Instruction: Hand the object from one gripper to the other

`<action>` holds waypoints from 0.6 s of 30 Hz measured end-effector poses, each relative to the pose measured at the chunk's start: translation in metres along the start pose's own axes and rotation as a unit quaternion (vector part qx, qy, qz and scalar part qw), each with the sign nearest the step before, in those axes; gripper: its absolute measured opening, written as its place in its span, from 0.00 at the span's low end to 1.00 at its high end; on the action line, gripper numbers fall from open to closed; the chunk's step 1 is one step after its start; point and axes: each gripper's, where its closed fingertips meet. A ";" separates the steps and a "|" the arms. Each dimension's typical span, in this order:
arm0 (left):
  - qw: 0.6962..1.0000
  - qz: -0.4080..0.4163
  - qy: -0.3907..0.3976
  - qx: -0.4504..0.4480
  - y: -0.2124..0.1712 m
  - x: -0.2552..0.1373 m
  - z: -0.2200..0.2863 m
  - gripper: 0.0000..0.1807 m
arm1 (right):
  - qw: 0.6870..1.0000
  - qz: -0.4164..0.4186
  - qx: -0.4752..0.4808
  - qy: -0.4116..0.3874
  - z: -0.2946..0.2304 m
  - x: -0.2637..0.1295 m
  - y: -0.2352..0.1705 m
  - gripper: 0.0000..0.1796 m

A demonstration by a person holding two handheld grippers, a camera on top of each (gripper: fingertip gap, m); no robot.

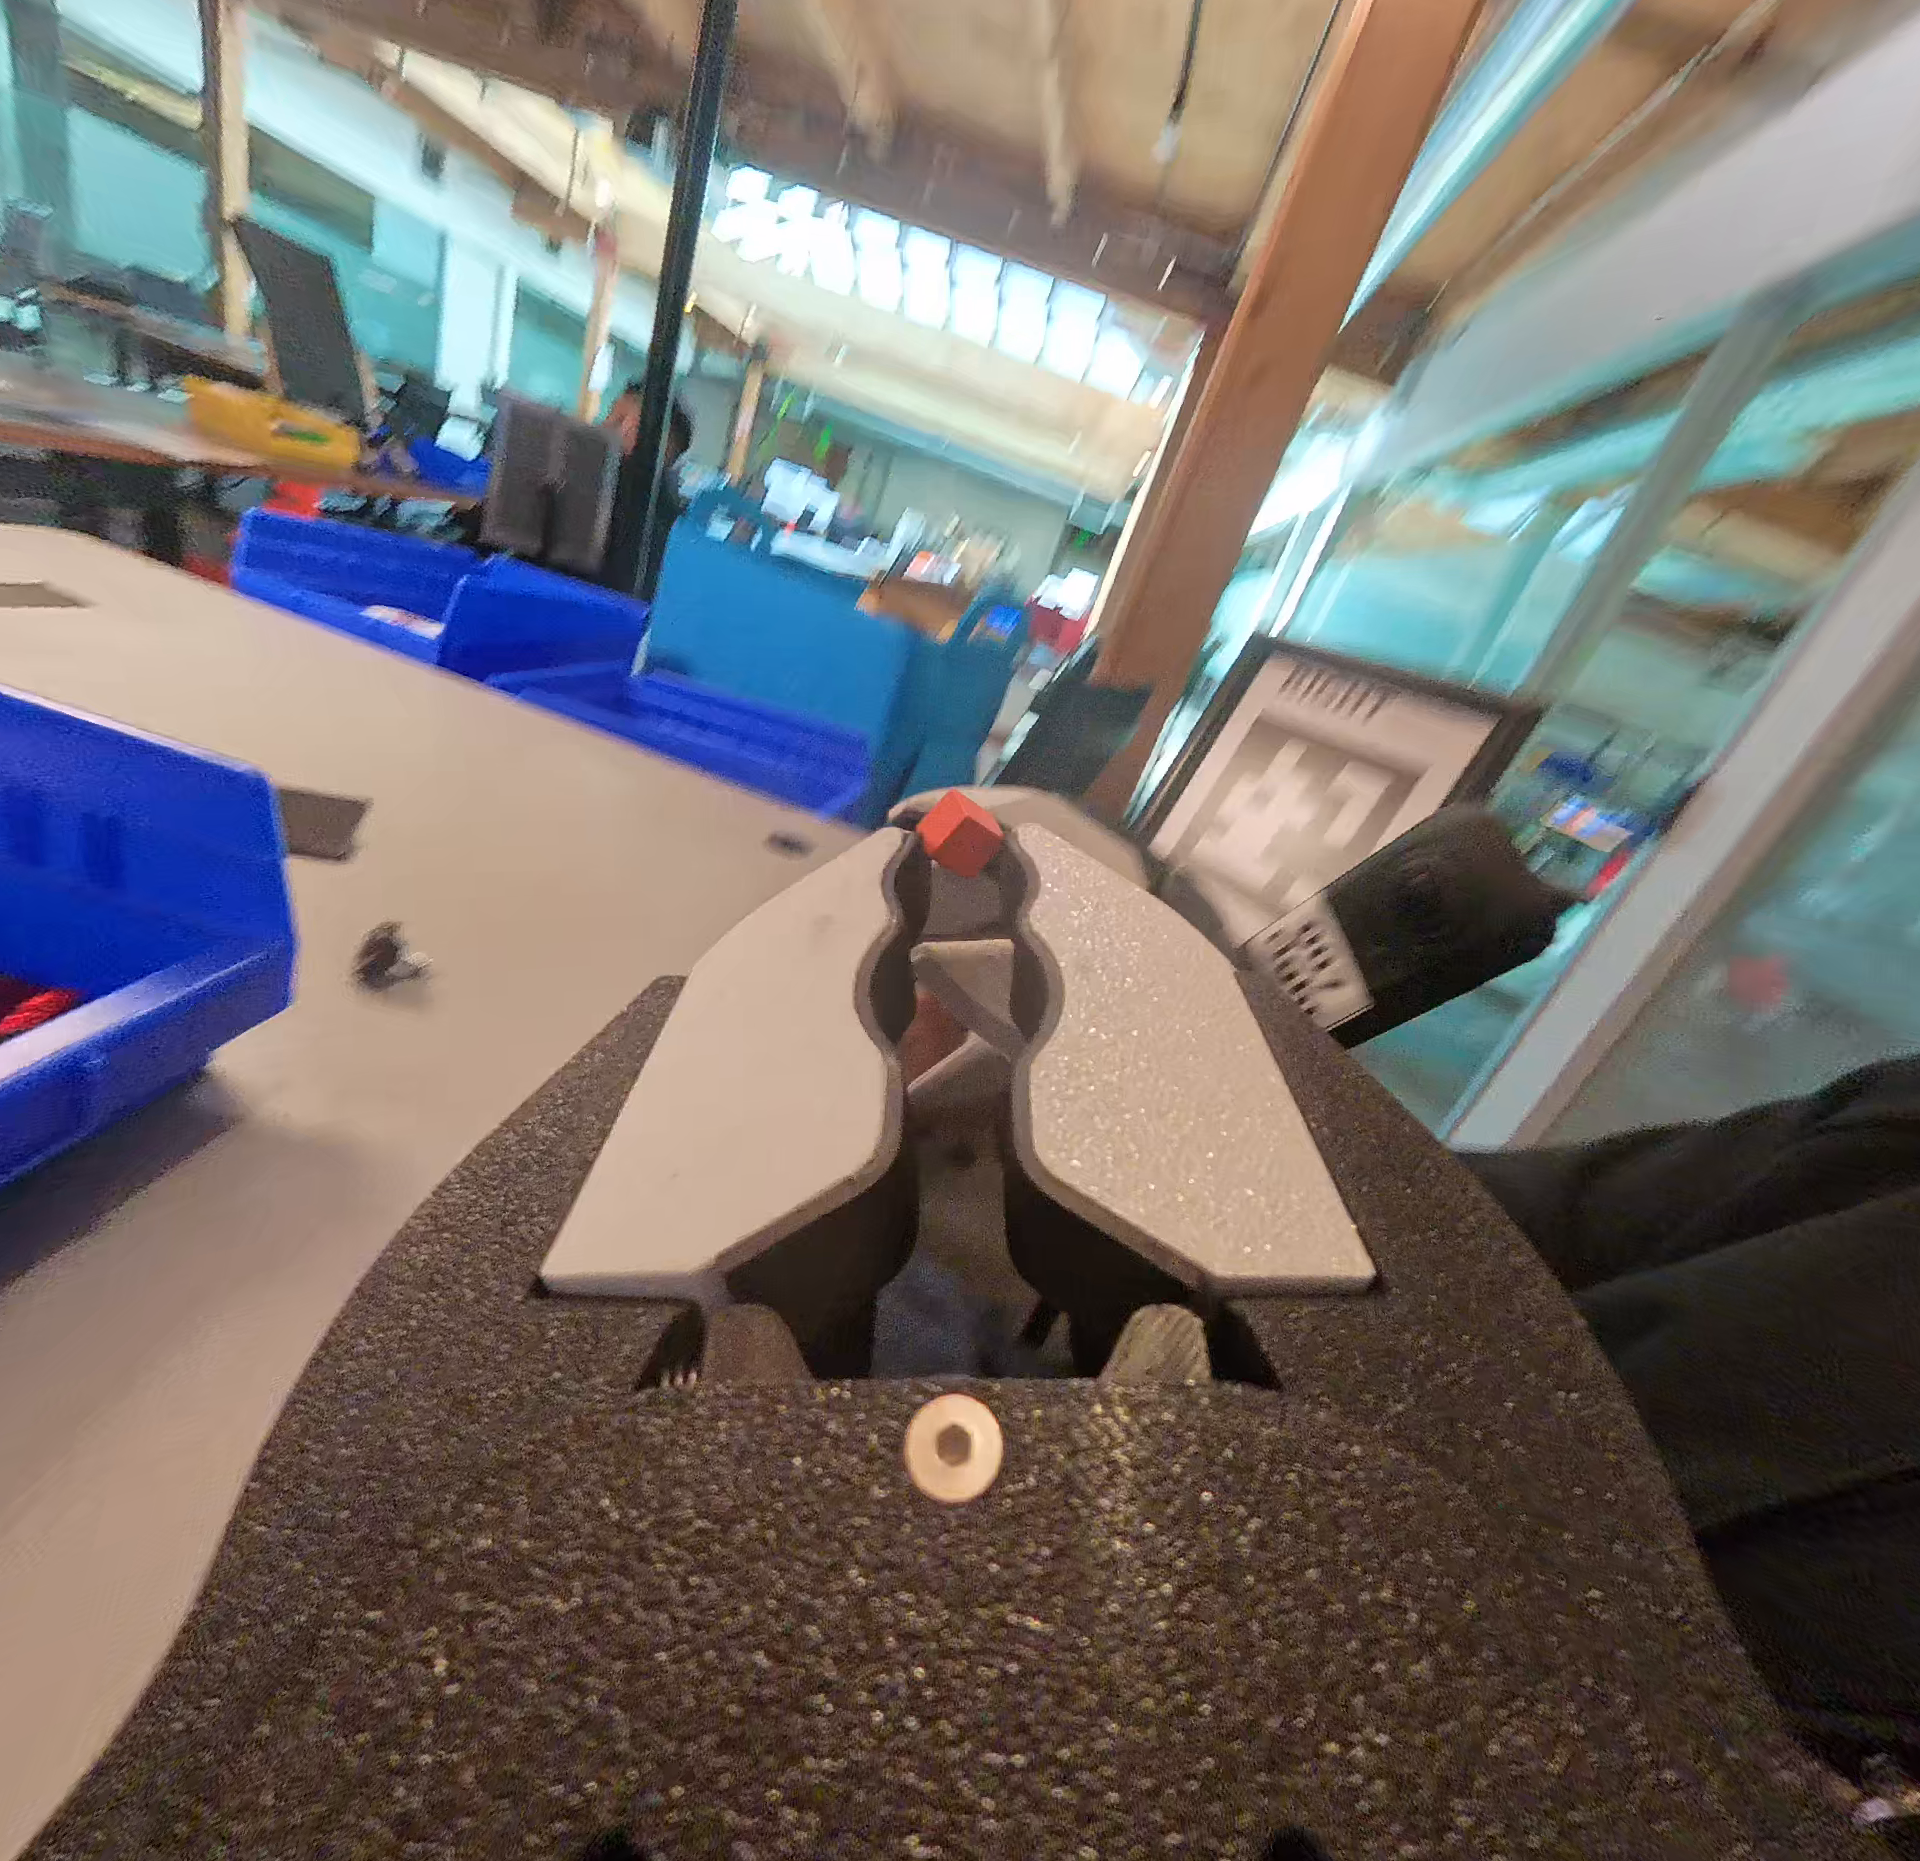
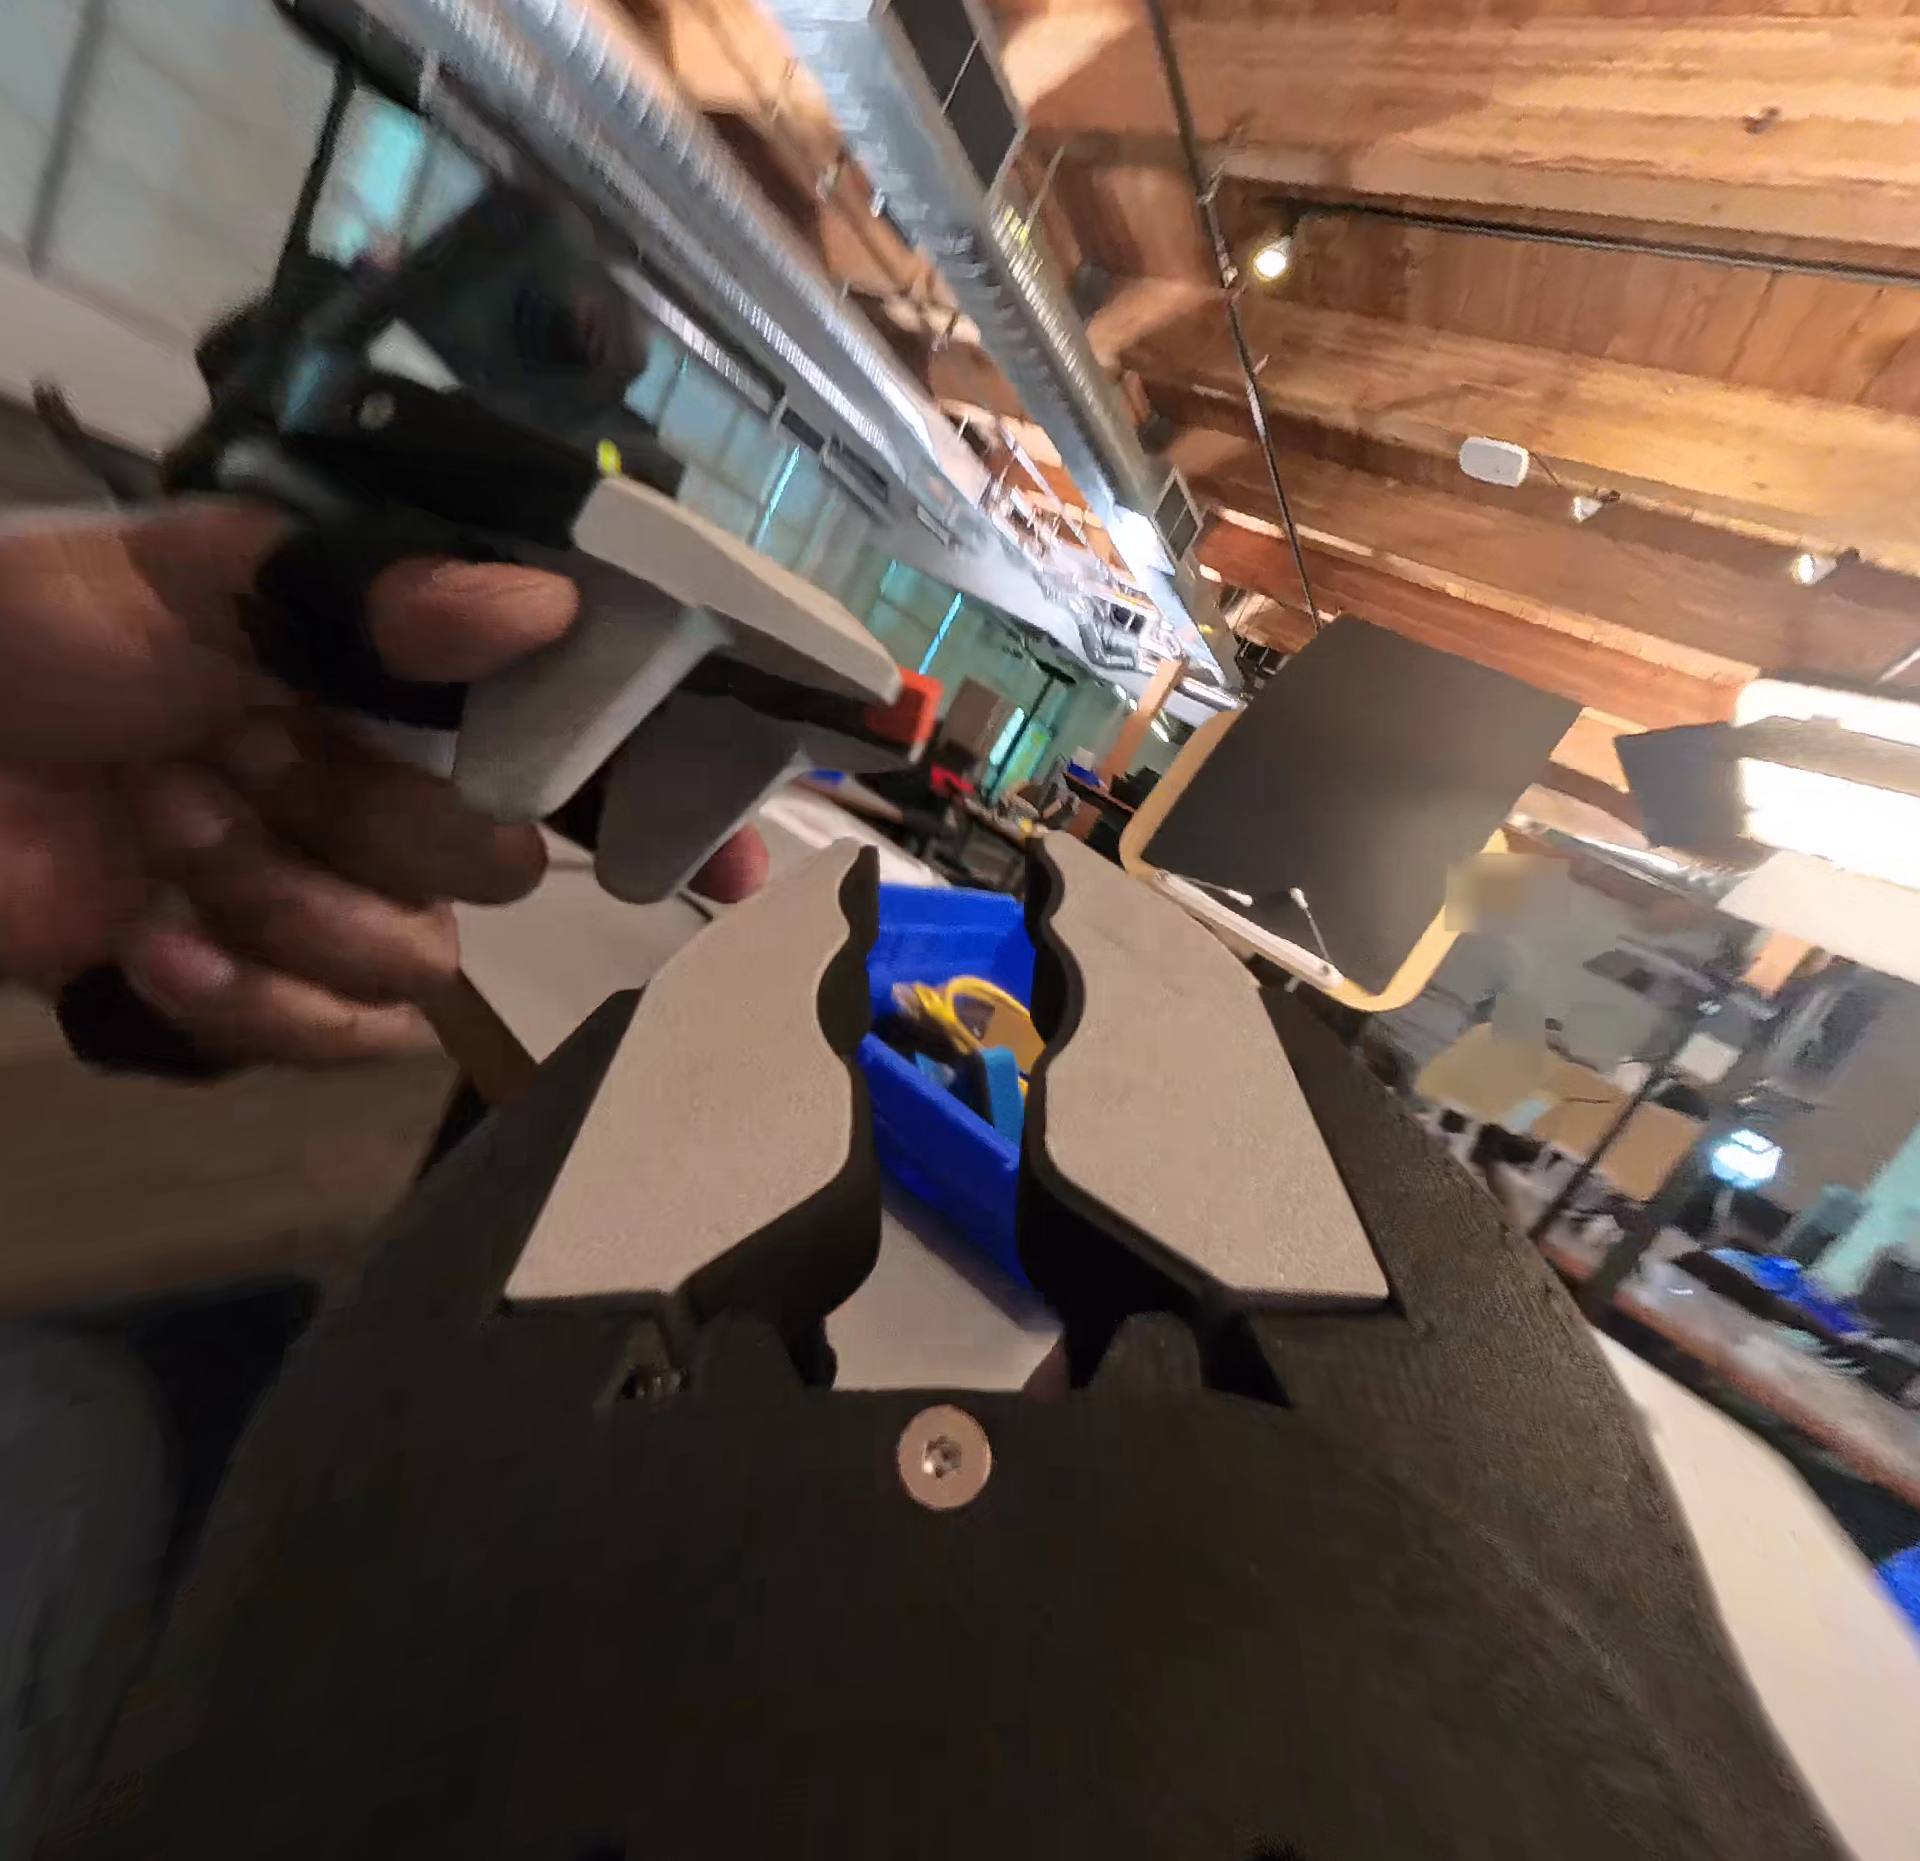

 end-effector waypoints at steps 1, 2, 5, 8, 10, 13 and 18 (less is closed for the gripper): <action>0.999 0.031 -0.024 -0.028 0.008 -0.004 0.003 0.08 | 0.999 0.016 0.029 -0.011 0.004 0.000 0.003 0.15; 0.995 0.064 -0.046 -0.056 0.017 -0.009 0.005 0.08 | 0.998 0.028 0.052 -0.020 0.006 0.000 0.004 0.15; 0.973 0.158 -0.099 -0.137 0.033 -0.022 0.005 0.07 | 0.995 0.042 0.082 -0.044 0.009 0.003 0.006 0.14; 0.950 0.221 -0.111 -0.193 0.035 -0.029 -0.003 0.08 | 0.993 0.053 0.091 -0.046 0.004 0.007 0.010 0.14; 0.939 0.246 -0.110 -0.213 0.032 -0.032 -0.007 0.08 | 0.993 0.059 0.091 -0.041 -0.001 0.010 0.013 0.14; 0.931 0.270 -0.106 -0.222 0.029 -0.037 -0.006 0.07 | 0.993 0.066 0.090 -0.028 -0.008 0.015 0.018 0.14; 0.933 0.283 -0.084 -0.205 0.025 -0.045 0.000 0.07 | 0.995 0.073 0.069 -0.010 -0.021 0.024 0.024 0.14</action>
Point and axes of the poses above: each gripper's, where its closed fingertips meet, x out along the fingers, y out of its top, z = x × y across the jaws, and after that the axes turned 10 degrees about -x, right-handed
